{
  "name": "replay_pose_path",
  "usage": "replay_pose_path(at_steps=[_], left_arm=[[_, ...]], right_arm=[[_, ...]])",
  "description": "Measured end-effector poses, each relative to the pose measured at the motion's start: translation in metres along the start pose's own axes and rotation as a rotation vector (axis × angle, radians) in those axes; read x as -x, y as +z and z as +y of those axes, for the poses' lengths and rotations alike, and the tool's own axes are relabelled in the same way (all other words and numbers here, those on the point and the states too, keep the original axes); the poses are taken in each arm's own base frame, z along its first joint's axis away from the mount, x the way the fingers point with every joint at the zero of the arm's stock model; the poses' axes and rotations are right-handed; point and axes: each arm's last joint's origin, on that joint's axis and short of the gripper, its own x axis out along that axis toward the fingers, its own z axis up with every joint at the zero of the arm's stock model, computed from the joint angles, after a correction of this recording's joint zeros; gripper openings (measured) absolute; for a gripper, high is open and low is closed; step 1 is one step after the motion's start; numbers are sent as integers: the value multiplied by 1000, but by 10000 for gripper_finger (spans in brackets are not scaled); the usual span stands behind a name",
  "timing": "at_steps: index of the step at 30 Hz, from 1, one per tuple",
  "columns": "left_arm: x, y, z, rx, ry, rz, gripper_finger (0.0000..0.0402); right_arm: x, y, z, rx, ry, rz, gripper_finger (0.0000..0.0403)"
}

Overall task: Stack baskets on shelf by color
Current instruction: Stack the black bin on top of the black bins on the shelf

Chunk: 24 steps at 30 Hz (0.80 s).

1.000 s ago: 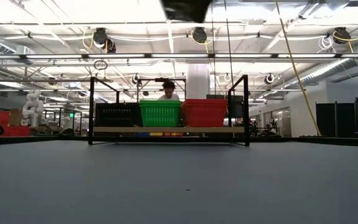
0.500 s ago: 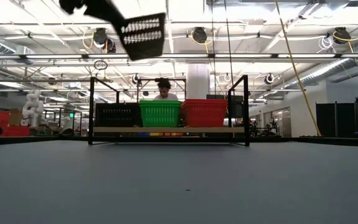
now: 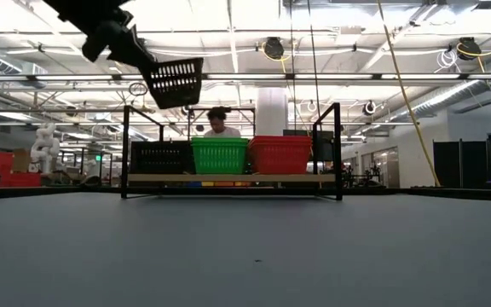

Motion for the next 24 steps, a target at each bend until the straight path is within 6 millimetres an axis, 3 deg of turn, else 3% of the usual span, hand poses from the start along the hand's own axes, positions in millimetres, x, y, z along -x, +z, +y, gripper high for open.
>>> replay_pose_path(at_steps=[18,24], left_arm=[[-35,-38,57,-52,-50,169,8],[-46,-48,64,-156,-112,201,6]], right_arm=[[0,-1,0,31,-3,7,130],[0,-1,0,25,-2,8,130]])
